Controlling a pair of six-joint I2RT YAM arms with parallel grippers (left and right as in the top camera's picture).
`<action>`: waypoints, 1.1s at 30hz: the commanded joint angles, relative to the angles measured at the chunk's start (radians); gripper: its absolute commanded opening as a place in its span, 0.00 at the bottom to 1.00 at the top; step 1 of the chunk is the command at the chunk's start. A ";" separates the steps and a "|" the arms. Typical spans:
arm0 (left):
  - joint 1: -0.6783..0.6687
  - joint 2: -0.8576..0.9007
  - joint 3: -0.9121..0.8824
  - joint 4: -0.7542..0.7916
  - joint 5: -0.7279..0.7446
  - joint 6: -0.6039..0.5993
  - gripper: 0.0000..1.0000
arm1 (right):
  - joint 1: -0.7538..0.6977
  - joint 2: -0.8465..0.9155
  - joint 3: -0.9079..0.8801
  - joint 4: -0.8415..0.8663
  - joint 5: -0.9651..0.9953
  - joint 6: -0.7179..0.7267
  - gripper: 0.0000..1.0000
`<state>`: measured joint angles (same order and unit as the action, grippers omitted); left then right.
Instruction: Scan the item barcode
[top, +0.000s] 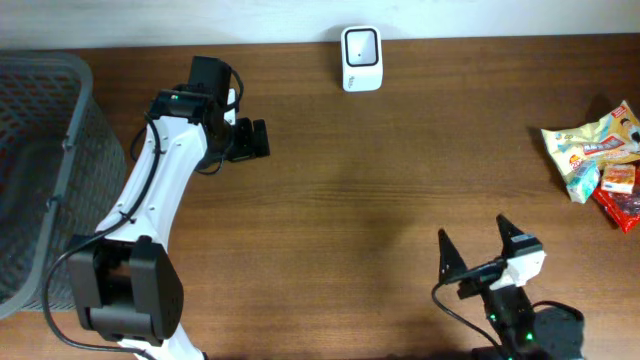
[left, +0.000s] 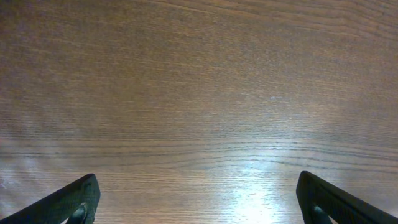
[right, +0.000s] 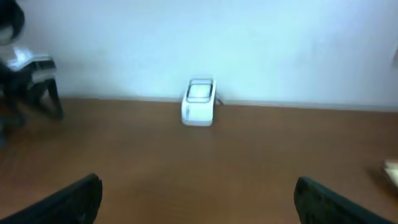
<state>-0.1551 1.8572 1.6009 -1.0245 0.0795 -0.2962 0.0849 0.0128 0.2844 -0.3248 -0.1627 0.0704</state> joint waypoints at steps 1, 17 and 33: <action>-0.001 -0.004 0.003 0.002 0.010 -0.006 0.99 | 0.010 -0.009 -0.103 0.135 0.037 -0.014 0.98; -0.001 -0.004 0.003 0.002 0.010 -0.006 0.99 | 0.006 -0.010 -0.279 0.246 0.130 -0.014 0.98; -0.001 -0.004 0.003 -0.010 0.011 -0.006 0.99 | 0.006 -0.009 -0.279 0.247 0.130 -0.014 0.99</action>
<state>-0.1551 1.8572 1.6009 -1.0248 0.0792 -0.2962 0.0860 0.0109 0.0135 -0.0750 -0.0486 0.0544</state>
